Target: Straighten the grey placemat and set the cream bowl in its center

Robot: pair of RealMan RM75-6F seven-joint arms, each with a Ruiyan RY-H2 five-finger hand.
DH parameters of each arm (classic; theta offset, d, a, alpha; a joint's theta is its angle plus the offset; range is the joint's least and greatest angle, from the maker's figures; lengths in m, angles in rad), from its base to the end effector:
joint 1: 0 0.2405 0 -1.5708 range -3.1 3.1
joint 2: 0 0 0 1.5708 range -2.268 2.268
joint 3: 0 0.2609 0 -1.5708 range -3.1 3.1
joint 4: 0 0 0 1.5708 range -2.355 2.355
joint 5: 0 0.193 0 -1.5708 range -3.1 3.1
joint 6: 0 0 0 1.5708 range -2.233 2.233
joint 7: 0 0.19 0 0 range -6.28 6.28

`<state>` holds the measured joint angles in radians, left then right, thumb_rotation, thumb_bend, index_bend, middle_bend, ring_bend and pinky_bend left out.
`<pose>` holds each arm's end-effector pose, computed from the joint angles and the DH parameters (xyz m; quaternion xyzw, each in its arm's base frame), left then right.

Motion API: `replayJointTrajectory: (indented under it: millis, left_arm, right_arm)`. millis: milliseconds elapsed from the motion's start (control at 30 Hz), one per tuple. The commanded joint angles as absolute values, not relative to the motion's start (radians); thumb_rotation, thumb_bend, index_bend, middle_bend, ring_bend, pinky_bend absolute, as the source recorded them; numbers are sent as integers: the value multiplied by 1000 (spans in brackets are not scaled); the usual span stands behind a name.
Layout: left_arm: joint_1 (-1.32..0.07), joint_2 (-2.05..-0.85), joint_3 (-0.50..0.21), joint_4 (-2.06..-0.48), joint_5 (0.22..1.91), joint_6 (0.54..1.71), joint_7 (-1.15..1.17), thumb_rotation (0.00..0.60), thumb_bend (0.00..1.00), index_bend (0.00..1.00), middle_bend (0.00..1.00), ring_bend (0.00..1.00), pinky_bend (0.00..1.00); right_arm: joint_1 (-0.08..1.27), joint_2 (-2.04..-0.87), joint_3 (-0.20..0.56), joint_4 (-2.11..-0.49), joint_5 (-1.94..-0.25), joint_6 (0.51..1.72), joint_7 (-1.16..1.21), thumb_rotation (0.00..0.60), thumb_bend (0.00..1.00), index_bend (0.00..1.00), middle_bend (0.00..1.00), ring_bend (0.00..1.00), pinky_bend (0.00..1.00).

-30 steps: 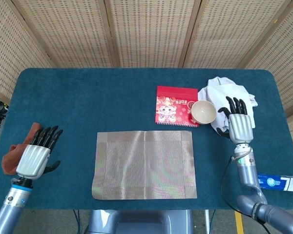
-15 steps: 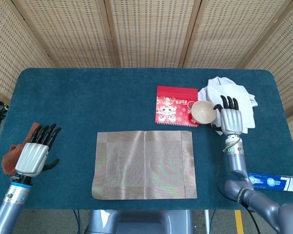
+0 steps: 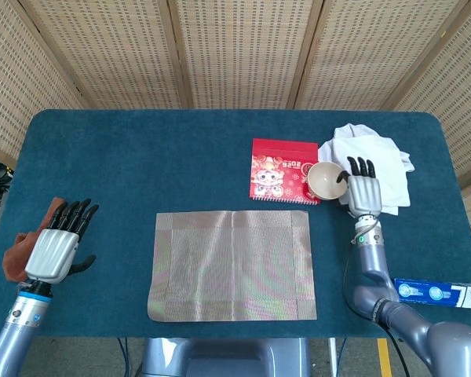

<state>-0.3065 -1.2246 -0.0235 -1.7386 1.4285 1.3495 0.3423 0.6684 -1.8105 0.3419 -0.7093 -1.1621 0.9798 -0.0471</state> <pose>-0.2399 0.2741 0.1068 -0.6859 -0.3384 -0.3606 0.5338 -0.2711 -0.4507 0.0276 0.5864 -0.3990 0.3694 0.6004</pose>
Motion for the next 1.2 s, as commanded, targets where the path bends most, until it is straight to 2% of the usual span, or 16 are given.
replayJointTrajectory:
  millis: [33,200,333,433,833,1200]
  left_arm:
    - [-306,-1224,-24,-1739,1429,1349,341,600,200,0,0,0,0]
    - [-304,-1223,-29,-1738,1429,1348,335,600,200,0,0,0,0]
    - [-306,-1225,-33,-1733,1424,1339,334,600,199,0,0,0,0]
    - [-306,-1225,-34,-1733,1424,1336,334,600,200,0,0,0,0]
    - [-302,-1227,-33,-1736,1441,1338,334,600,200,0,0,0,0]
    - [-295,-1227,-32,-1736,1466,1350,325,600,200,1,0,0,0]
  right_arm:
    - [695,-1849,344,-651,-1162,957,-22,600,344,485,185,0,51]
    - [734,-1905,344,-555,-1163,918,7,600,384,513,207,0,58]
    - [752,-1944,343,-488,-1168,904,47,600,552,543,219,0,59]
    - [752,-1953,338,-470,-1175,904,66,600,613,565,223,0,59]
    - [726,-1957,317,-486,-1208,961,112,600,620,643,260,0,60]
    - [649,-1889,283,-672,-1260,1108,105,600,616,685,291,7,81]
